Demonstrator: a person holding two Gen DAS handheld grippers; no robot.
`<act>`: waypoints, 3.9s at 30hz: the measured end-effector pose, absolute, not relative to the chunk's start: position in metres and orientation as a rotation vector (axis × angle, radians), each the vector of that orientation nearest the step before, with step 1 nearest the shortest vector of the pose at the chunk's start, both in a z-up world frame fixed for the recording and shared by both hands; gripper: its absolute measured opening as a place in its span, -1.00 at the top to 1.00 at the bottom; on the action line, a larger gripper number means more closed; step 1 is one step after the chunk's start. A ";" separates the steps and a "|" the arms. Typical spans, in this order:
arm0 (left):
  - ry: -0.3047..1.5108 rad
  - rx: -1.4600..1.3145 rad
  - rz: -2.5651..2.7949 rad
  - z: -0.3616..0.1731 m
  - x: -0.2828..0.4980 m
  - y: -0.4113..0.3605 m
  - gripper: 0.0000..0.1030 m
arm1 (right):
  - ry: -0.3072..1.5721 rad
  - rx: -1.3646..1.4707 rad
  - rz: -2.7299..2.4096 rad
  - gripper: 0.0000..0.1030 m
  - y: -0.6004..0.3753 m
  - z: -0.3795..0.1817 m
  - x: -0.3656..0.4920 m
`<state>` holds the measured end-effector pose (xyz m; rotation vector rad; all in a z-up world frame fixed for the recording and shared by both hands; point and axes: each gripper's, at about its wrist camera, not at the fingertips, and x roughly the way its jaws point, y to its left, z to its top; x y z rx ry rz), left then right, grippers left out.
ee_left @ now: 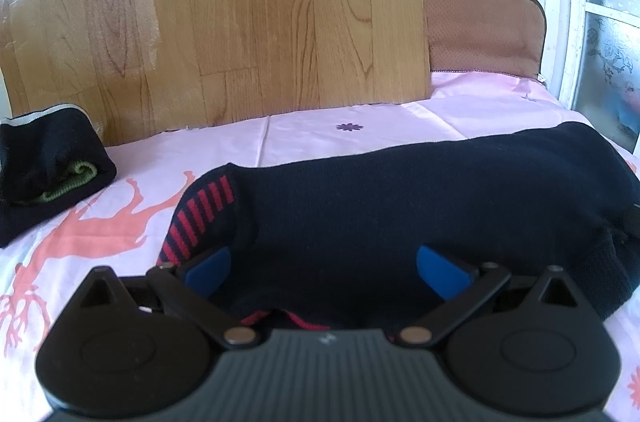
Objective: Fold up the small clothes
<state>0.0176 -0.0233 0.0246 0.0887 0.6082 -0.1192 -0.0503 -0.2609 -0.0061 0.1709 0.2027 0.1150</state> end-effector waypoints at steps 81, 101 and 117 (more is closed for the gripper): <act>0.681 -0.377 -0.288 0.058 0.063 0.135 -0.71 | 0.599 0.047 0.823 0.15 -0.058 0.051 0.052; 0.788 -0.213 -0.222 0.046 0.107 0.078 -0.04 | 0.527 0.060 0.589 0.29 -0.126 0.077 0.104; 0.787 -0.236 -0.123 0.054 0.082 0.090 -0.63 | 0.368 0.093 0.583 -0.58 -0.150 0.078 0.050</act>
